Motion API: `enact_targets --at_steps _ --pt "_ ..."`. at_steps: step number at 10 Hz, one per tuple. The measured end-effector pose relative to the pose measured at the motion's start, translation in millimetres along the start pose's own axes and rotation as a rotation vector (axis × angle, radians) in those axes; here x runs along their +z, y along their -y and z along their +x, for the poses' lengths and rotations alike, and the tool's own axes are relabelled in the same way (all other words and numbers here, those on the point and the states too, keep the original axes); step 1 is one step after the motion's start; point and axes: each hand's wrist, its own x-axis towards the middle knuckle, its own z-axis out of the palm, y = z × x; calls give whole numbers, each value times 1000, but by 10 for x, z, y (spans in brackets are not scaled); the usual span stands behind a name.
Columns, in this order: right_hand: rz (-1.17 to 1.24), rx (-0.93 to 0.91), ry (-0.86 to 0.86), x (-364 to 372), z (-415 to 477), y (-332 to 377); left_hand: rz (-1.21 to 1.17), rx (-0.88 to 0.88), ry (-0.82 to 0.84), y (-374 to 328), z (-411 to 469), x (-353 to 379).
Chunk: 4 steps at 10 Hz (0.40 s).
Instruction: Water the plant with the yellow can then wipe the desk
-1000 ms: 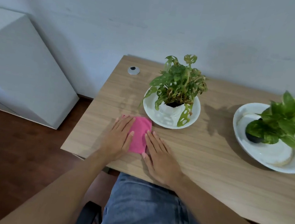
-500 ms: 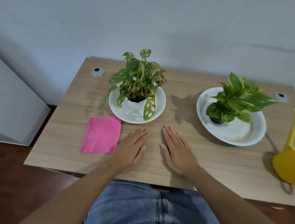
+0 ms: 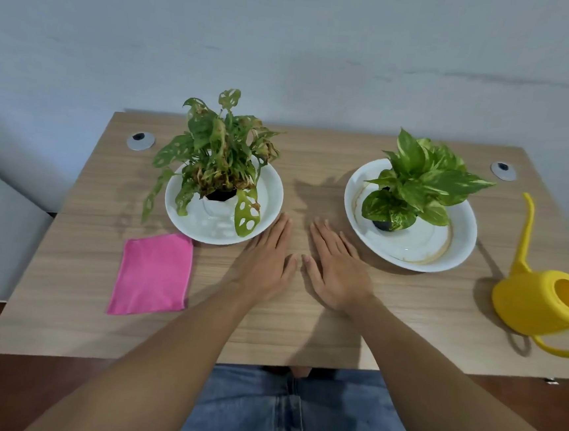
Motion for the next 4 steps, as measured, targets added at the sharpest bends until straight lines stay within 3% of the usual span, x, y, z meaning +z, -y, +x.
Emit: enact_targets --at_steps 2,3,4 --pt "16 -1 -26 37 13 -26 57 -13 -34 6 -1 90" --pt "168 34 39 49 66 -15 55 -10 -41 12 -7 104" --pt "509 199 209 -272 221 80 52 -2 -58 3 -40 102"
